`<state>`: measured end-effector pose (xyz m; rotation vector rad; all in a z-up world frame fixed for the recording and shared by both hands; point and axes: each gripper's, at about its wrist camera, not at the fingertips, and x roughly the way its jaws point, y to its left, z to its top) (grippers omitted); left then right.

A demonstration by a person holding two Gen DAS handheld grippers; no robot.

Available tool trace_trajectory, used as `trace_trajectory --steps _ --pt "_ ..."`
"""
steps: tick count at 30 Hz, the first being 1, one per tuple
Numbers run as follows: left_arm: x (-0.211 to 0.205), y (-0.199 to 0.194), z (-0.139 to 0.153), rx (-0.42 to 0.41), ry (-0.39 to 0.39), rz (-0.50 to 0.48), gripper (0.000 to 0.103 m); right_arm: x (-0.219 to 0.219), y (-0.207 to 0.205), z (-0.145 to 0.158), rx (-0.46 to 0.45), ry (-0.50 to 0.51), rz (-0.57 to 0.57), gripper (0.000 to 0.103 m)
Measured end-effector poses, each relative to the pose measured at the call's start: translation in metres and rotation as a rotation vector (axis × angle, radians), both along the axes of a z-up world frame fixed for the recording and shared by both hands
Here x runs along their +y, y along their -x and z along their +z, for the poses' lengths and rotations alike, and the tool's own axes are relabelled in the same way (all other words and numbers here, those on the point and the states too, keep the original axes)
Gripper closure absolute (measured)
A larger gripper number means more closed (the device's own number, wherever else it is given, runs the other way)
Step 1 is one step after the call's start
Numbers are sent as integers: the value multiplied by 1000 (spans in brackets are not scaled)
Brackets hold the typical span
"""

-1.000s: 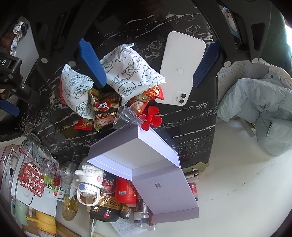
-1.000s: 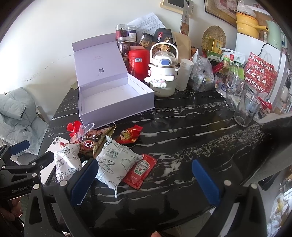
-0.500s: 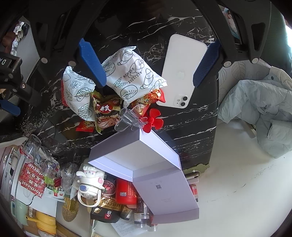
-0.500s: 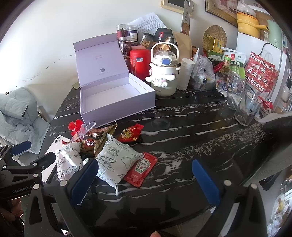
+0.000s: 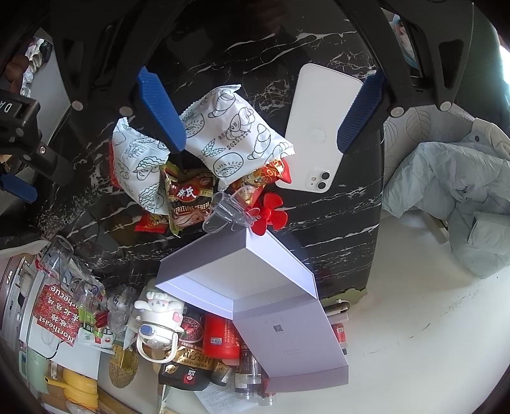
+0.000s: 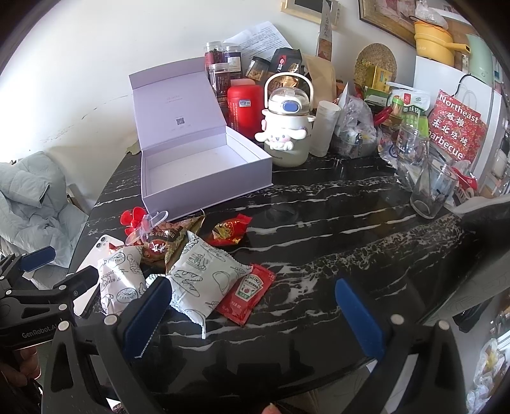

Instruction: Organize objects

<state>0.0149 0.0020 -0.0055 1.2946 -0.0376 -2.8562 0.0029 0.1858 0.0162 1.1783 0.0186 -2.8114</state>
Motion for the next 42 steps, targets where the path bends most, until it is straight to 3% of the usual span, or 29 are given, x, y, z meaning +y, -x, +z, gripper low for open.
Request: trace_trajectory --steps 23,42 --pt "9 -4 -9 -42 -17 -6 7 11 -7 -8 -31 14 3 0" --pt "21 -11 -49 -128 -69 22 7 22 -14 -49 -133 43 83 3"
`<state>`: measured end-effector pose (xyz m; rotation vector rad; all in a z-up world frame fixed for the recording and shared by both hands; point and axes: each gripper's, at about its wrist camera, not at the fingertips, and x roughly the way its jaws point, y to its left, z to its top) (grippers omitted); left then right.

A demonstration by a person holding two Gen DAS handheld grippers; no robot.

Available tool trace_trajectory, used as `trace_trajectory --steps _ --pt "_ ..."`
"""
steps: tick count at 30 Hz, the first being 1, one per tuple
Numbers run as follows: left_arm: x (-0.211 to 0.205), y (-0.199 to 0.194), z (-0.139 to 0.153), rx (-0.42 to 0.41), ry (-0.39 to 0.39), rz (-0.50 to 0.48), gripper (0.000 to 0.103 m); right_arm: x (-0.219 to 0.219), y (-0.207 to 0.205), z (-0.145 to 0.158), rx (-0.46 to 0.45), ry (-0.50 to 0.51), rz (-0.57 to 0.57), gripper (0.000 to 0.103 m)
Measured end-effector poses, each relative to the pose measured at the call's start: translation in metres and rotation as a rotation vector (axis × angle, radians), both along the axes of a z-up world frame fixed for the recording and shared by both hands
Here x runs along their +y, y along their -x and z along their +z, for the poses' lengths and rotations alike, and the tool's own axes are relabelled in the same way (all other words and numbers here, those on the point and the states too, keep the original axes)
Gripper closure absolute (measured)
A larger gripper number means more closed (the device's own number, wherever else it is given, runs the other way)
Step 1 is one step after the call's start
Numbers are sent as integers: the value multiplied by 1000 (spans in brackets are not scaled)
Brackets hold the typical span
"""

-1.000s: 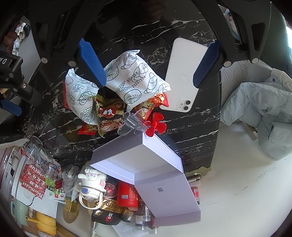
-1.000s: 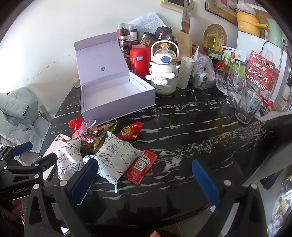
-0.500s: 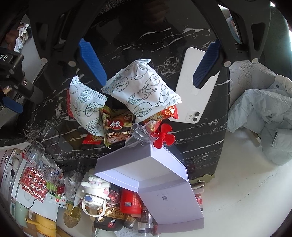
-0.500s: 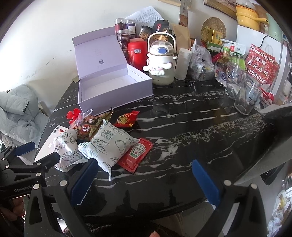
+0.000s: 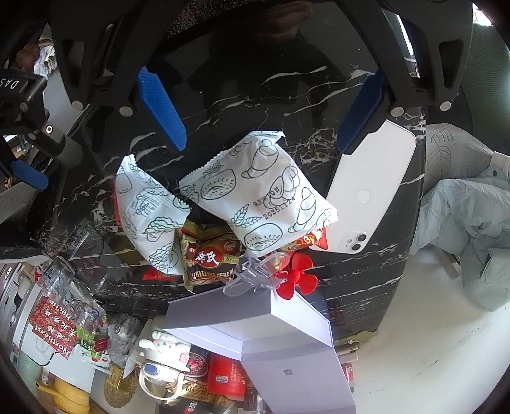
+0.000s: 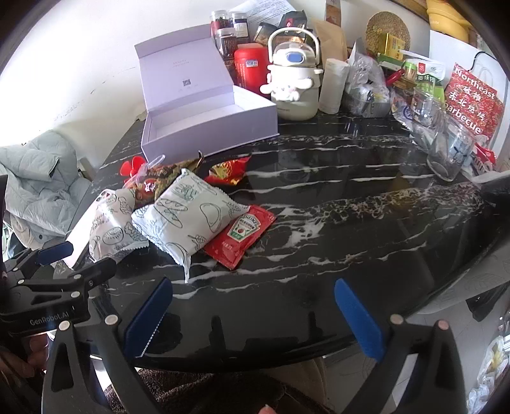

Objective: Organize objects
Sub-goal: 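Move right tool to the red ketchup packet while left tool approaches the white croissant pouch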

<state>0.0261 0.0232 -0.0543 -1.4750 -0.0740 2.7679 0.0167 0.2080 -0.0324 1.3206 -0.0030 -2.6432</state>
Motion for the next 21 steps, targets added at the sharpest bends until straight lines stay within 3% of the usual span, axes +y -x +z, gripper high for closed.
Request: trace_trajectory --steps 8,13,21 --pt "-3 10 4 15 -44 20 9 2 19 -11 -16 20 20 11" --pt "-2 22 8 34 -14 27 9 0 37 -18 -31 25 45 19" --pt "-1 45 0 -18 -5 35 9 3 59 -32 -72 34 58 27"
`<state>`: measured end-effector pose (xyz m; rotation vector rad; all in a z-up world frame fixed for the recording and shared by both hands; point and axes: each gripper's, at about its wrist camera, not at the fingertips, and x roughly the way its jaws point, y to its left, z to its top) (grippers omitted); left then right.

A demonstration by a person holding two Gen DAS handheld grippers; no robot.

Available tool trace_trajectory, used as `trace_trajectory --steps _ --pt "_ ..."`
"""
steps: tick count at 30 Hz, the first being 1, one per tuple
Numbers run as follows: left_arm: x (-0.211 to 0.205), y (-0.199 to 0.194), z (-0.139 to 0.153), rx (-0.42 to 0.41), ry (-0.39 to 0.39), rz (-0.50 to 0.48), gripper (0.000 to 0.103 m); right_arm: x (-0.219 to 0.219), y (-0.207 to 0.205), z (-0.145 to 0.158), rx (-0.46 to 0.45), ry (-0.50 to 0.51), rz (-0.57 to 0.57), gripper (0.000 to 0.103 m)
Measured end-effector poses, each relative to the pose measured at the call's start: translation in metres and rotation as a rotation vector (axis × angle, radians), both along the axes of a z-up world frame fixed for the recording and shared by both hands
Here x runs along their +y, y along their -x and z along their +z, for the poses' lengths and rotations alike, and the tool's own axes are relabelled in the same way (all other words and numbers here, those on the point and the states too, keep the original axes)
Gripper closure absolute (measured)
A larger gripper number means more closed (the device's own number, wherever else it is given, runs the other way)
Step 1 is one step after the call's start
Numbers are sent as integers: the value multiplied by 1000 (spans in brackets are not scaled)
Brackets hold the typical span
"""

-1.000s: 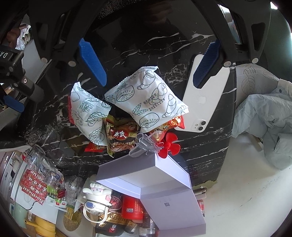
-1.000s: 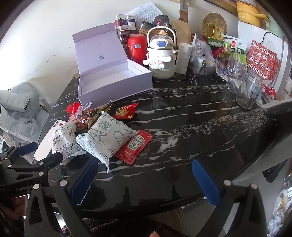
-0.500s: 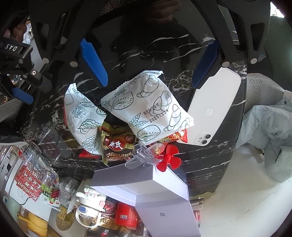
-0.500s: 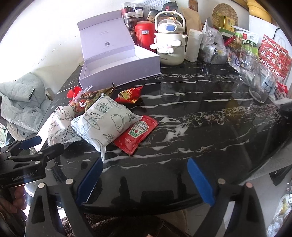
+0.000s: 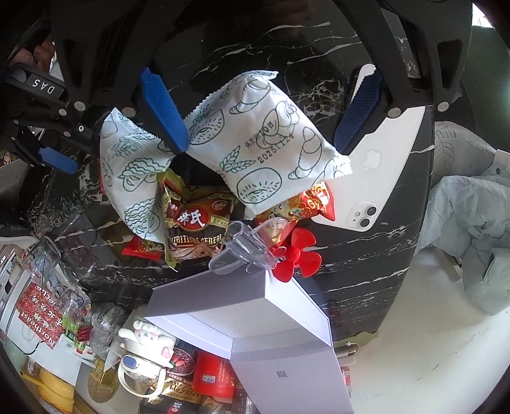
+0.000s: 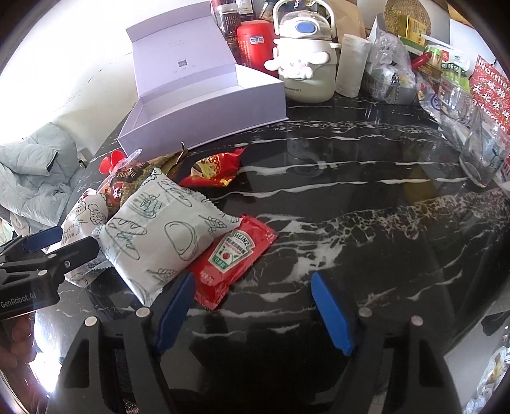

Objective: Organize objects
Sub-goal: 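Move right tool to the red ketchup packet while left tool approaches the white croissant pouch, then close right gripper on the ketchup packet while left gripper grasps the croissant pouch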

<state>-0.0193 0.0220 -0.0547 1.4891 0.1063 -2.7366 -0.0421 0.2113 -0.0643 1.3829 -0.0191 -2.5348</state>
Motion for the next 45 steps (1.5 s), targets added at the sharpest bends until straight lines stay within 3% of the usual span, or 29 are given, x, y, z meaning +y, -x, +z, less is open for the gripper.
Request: trace_trajectory --steps 10,17,25,29,37,45 --pt "0 6 8 16 43 -1 9 -12 15 -5 17 -55 45 27" --pt "-11 8 13 31 61 54 9 -15 15 -6 35 -94 68 27" --pt "-10 12 5 2 12 74 9 2 7 -4 43 -100 47 49" --pt "-13 13 4 -7 -30 102 9 12 4 -5 40 -90 30 50" --pt "-10 15 -2 -50 -44 114 9 17 2 -2 48 -39 38 50" --pt "-14 17 -20 -128 -109 123 6 15 2 -4 54 -42 60 42"
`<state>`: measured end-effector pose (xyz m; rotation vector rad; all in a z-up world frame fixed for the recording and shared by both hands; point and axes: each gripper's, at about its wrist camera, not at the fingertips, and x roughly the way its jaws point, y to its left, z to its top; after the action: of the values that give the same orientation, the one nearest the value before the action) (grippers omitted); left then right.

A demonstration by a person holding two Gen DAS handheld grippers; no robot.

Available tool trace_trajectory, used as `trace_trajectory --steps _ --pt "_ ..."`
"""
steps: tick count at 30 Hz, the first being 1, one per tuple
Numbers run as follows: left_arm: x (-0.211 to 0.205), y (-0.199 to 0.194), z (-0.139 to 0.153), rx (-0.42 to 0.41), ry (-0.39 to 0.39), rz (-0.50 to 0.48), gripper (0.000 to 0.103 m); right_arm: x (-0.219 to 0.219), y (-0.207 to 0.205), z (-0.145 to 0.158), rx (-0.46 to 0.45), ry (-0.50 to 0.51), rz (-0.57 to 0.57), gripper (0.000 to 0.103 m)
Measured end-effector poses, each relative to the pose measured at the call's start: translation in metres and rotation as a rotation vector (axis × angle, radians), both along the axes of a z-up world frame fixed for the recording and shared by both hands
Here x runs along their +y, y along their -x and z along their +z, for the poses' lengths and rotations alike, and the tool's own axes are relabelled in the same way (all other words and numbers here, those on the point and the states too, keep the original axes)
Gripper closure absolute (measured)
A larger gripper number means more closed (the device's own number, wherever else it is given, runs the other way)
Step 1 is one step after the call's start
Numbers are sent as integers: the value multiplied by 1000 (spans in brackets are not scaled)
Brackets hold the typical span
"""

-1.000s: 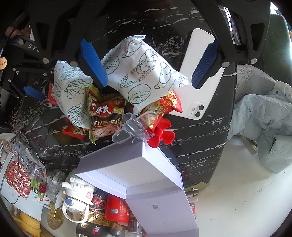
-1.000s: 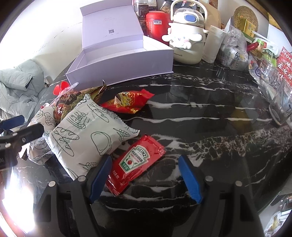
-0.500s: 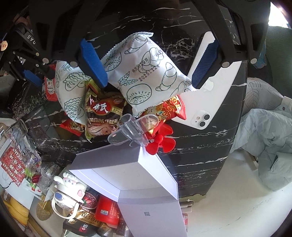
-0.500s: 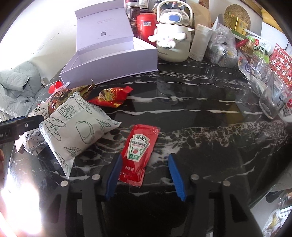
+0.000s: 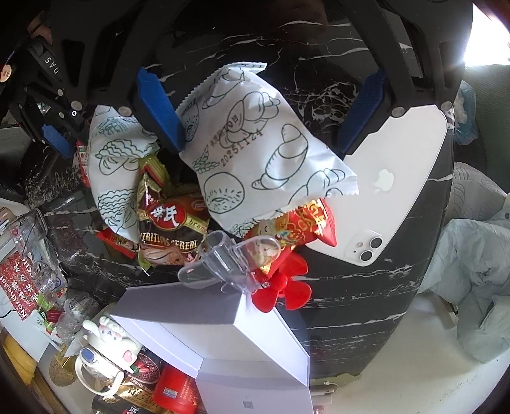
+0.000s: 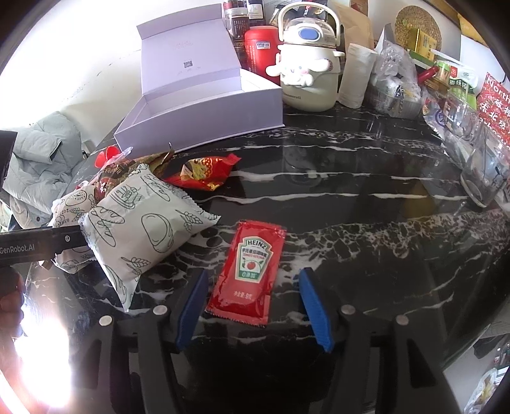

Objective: Organize objects
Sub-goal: 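Close right gripper on the ketchup packet while left gripper grasps the croissant pouch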

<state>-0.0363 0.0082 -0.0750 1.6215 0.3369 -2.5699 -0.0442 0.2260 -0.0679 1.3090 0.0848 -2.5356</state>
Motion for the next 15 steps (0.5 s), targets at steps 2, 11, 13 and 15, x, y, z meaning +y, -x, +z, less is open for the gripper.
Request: trace_trajectory --steps 2,11,13,15 --pt "3 1 -2 -3 4 -9 6 0 -1 -1 5 -11 3 41" --pt "11 -3 0 47 28 -50 20 1 -7 -2 48 -59 -1 67" --pt "13 -5 2 56 27 -59 28 4 -6 -2 48 -54 -8 70" --pt "13 -7 3 64 23 -58 34 5 -7 -2 51 -56 -2 72"
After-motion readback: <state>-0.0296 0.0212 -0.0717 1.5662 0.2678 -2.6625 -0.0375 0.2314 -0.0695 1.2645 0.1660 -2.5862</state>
